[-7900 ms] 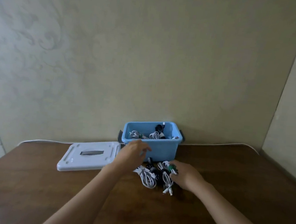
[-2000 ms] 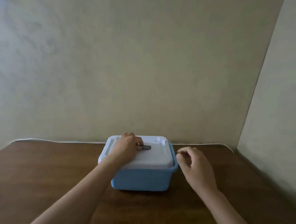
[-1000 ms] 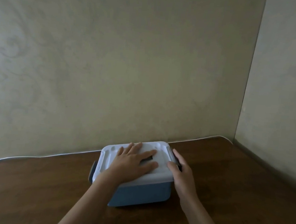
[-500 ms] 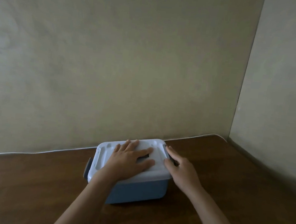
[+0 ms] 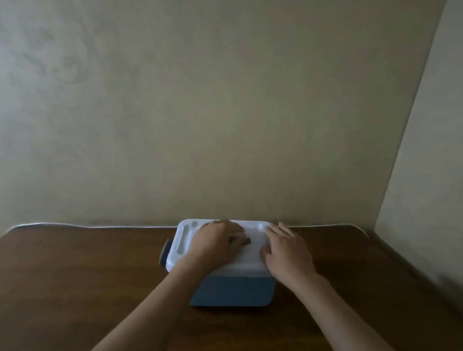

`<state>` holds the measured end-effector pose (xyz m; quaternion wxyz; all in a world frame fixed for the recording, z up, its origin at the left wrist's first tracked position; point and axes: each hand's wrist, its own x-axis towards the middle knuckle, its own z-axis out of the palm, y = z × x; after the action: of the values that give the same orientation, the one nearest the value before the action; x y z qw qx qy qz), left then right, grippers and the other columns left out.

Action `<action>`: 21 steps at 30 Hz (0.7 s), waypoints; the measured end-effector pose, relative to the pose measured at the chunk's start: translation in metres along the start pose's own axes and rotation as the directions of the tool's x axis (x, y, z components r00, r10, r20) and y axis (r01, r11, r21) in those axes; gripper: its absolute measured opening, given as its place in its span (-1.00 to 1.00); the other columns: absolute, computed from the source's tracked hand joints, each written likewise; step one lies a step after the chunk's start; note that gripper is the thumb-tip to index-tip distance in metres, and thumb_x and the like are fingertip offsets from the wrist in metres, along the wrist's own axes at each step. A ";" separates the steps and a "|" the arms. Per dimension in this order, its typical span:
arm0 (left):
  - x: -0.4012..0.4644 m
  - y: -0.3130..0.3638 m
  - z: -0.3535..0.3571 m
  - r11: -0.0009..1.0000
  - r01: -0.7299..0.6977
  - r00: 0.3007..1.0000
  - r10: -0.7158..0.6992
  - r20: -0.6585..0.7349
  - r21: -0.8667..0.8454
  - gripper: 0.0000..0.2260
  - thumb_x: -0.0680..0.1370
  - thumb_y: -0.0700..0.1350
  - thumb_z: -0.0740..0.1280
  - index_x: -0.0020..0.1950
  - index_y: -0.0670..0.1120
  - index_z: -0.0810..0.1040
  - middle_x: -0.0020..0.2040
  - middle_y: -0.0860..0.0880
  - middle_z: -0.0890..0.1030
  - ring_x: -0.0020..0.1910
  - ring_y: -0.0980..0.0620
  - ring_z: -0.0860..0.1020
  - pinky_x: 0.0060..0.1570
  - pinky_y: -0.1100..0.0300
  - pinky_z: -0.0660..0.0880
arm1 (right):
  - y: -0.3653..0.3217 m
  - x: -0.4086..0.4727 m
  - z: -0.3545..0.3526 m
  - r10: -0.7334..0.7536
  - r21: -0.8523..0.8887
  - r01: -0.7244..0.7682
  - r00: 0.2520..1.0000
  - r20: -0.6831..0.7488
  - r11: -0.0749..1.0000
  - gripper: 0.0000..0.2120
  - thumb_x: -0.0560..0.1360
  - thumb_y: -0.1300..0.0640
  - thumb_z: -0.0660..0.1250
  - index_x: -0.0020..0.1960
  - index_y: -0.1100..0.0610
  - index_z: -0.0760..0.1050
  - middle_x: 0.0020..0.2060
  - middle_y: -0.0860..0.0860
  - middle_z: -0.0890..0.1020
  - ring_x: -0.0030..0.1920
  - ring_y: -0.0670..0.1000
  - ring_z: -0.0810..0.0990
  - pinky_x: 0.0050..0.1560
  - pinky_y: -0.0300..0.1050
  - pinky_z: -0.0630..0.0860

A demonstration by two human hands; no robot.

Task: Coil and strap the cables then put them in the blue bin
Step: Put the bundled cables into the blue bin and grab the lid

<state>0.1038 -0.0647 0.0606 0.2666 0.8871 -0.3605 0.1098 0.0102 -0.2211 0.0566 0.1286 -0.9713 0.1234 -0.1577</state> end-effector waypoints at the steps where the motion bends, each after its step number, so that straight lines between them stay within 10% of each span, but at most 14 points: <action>1: -0.004 -0.003 -0.003 0.999 0.030 0.994 -0.032 -0.109 -0.026 -0.79 0.58 0.03 0.29 0.09 0.03 0.67 0.09 0.01 0.68 0.11 -0.06 0.60 0.08 0.06 0.49 | -0.012 0.003 0.001 -0.050 -0.004 0.050 0.999 -0.014 0.999 -0.50 0.69 0.01 0.15 0.60 0.08 0.22 0.60 -0.03 0.25 0.61 0.01 0.13 0.57 -0.03 0.09; 6: -0.041 -0.049 -0.023 0.977 0.215 0.923 -0.203 -0.326 0.002 -0.65 0.53 -0.03 0.33 0.33 0.03 0.54 0.22 -0.05 0.54 0.19 -0.11 0.48 0.18 0.07 0.39 | -0.053 0.024 0.023 -0.293 0.070 0.288 0.952 0.084 0.955 -0.41 0.65 -0.17 0.20 0.61 -0.01 0.21 0.61 -0.09 0.19 0.61 -0.04 0.08 0.58 -0.04 0.03; 12: -0.064 -0.096 -0.024 0.664 0.621 0.738 -0.675 0.025 -0.417 -0.34 0.38 0.38 0.37 0.21 -0.13 0.51 0.12 -0.08 0.57 0.14 -0.07 0.55 0.03 0.10 0.48 | -0.064 0.049 0.031 -0.339 0.119 0.320 0.913 0.228 0.940 -0.42 0.59 -0.25 0.26 0.55 -0.12 0.29 0.56 -0.13 0.28 0.54 -0.07 0.24 0.52 -0.08 0.19; 16: -0.068 -0.093 -0.014 0.391 0.529 0.751 -0.629 0.201 -0.753 -0.64 0.53 0.08 0.44 -0.01 -0.24 0.64 -0.21 -0.05 0.64 -0.26 0.07 0.59 -0.28 0.20 0.53 | -0.062 0.050 0.035 -0.331 0.125 0.309 0.913 0.240 0.943 -0.44 0.59 -0.25 0.26 0.54 -0.14 0.29 0.54 -0.15 0.32 0.51 -0.09 0.28 0.50 -0.12 0.20; 21: -0.061 -0.085 -0.017 0.570 0.413 0.841 -0.537 0.058 -0.711 -0.75 0.50 -0.01 0.42 0.04 -0.18 0.63 -0.02 -0.20 0.69 -0.13 -0.02 0.64 -0.14 0.05 0.55 | -0.060 0.051 0.037 -0.329 0.127 0.307 0.915 0.235 0.943 -0.45 0.59 -0.26 0.25 0.53 -0.16 0.29 0.53 -0.18 0.31 0.52 -0.11 0.26 0.51 -0.12 0.19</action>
<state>0.1191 0.0312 0.0174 0.6296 0.7697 -0.0986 -0.0380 0.0819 -0.1716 0.0536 0.1584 -0.9839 -0.0605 -0.0567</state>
